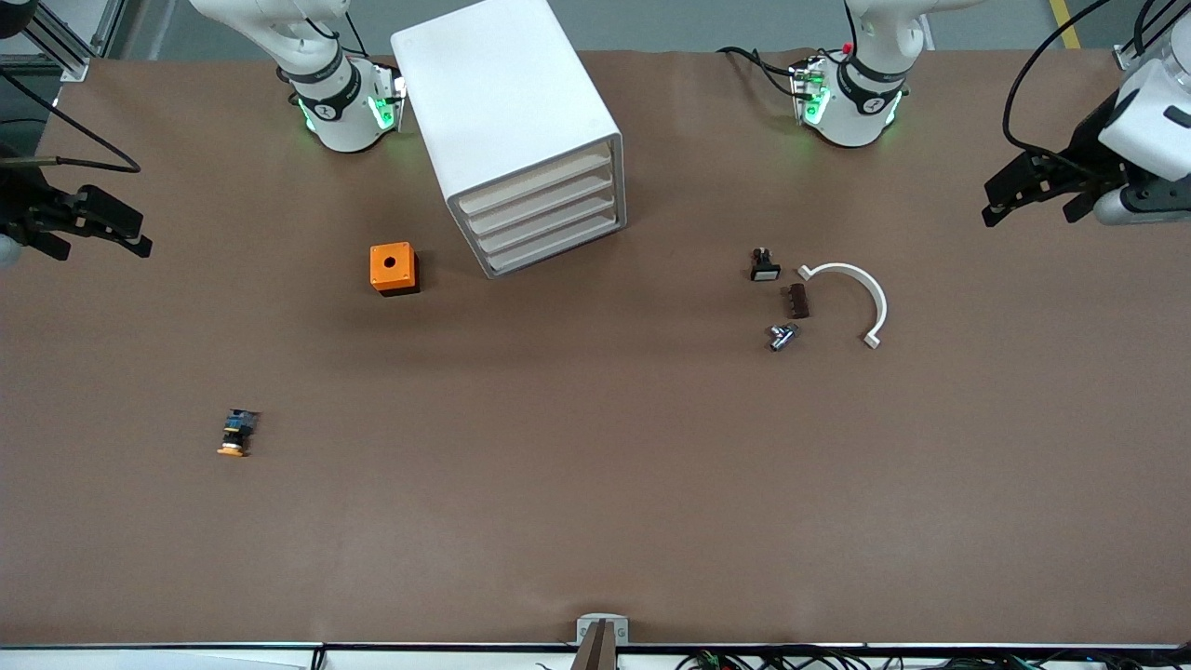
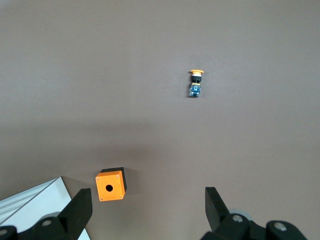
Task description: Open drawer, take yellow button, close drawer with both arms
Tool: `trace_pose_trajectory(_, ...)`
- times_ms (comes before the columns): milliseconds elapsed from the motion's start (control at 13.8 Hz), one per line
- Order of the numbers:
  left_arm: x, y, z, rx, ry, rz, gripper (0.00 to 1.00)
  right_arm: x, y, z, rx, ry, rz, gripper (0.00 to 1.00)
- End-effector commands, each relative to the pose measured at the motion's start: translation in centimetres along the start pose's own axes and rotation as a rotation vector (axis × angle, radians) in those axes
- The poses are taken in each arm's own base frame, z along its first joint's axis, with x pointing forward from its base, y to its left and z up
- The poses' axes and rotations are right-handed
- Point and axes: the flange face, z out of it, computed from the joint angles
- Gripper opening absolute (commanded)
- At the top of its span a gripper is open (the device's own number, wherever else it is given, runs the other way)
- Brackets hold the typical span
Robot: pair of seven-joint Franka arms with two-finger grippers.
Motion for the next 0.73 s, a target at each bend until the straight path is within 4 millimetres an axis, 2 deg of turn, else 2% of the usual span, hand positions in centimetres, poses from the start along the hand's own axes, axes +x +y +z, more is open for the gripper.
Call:
trace_pose_trajectory(0,4.11,-0.44,-0.09,-0.007,-0.002,0.012,1.00,-0.80,0.21,-0.86,0.000,-0.007,0.006,1.00)
trace_pose_trajectory(218,4.81,-0.63,0.02,0.032,0.004,0.021,1.00,-0.76,0.24,-1.05,-0.004,-0.004,0.004,1.00)
trace_pose_trajectory(653,4.44,-0.23,-0.69,0.024,0.014,0.033,1.00,-0.97,0.23,-0.95,-0.003,-0.023,0.006,1.00)
